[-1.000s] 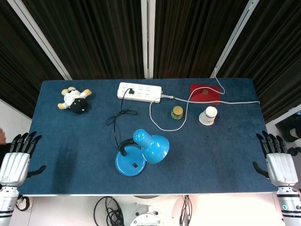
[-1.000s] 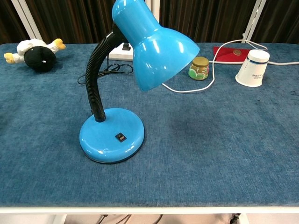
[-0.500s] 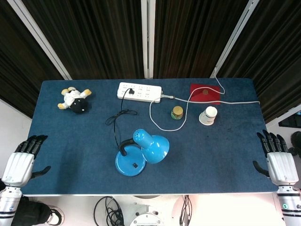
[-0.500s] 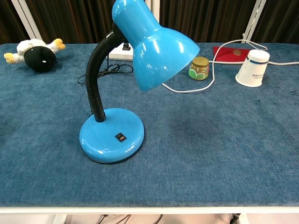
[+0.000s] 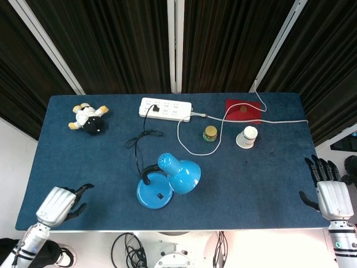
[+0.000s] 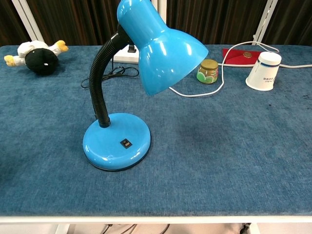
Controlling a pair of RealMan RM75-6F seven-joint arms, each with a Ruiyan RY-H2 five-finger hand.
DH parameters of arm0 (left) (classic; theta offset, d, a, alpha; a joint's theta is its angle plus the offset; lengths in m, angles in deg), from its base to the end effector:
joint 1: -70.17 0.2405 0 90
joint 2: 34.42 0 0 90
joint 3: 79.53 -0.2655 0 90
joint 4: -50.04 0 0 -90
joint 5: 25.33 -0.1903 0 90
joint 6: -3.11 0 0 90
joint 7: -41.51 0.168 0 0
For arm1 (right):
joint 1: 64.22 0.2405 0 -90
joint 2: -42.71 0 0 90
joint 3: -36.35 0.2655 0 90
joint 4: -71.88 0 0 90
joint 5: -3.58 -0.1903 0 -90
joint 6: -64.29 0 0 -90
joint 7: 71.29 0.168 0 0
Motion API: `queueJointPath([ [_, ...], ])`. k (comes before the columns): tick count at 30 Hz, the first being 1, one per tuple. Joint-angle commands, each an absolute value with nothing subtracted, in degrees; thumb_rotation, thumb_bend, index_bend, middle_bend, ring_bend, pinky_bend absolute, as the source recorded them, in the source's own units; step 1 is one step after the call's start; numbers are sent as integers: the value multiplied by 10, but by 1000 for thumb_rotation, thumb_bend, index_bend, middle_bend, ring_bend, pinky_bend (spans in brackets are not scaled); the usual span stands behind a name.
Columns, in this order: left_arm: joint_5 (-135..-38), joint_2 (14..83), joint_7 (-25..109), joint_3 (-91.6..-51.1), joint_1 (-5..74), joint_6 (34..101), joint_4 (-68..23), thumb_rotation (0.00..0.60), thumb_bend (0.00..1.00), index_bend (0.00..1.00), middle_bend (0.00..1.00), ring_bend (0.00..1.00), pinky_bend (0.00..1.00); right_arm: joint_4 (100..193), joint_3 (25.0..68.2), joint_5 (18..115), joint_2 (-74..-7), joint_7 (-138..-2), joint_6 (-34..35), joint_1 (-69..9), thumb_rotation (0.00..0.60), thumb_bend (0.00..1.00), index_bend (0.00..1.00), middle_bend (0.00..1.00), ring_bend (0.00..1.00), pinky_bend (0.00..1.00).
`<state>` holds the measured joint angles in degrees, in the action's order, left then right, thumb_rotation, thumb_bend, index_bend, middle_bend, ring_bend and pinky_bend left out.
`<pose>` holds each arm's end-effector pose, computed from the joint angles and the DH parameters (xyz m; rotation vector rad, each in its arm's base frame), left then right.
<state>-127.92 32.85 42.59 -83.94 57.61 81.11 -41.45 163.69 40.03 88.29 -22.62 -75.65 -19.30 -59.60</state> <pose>-0.2595 0.2040 0.1094 -1.8621 -0.8582 -0.9855 -0.3165 -0.2055 0.1747 1.3918 -0.8764 0.8395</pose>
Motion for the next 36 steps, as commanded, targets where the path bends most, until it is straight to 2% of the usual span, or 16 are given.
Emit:
queueJointPath([
  [1, -1294, 339, 438, -842, 552, 786, -424, 600, 368, 152, 791, 755, 778, 1634, 401, 884, -230, -756, -195, -596, 600, 183, 0, 0, 0, 0],
  [9, -1294, 355, 453, -846, 487, 679, -464, 600, 368, 142, 794, 757, 777, 1630, 405, 877, -231, -747, -196, -597, 600, 186, 0, 0, 0, 0],
  [14, -1290, 376, 455, -847, 457, 637, -474, 600, 368, 141, 795, 757, 777, 1629, 406, 875, -231, -745, -193, -595, 600, 185, 0, 0, 0, 0],
  [25, -1261, 413, 467, -837, 418, 591, -473, 600, 369, 135, 799, 760, 778, 1625, 407, 871, -234, -740, -187, -593, 600, 187, 0, 0, 0, 0],
  [36, -1227, 441, 482, -828, 398, 576, -466, 600, 370, 127, 800, 761, 779, 1626, 410, 863, -231, -737, -184, -593, 600, 189, 0, 0, 0, 0],
])
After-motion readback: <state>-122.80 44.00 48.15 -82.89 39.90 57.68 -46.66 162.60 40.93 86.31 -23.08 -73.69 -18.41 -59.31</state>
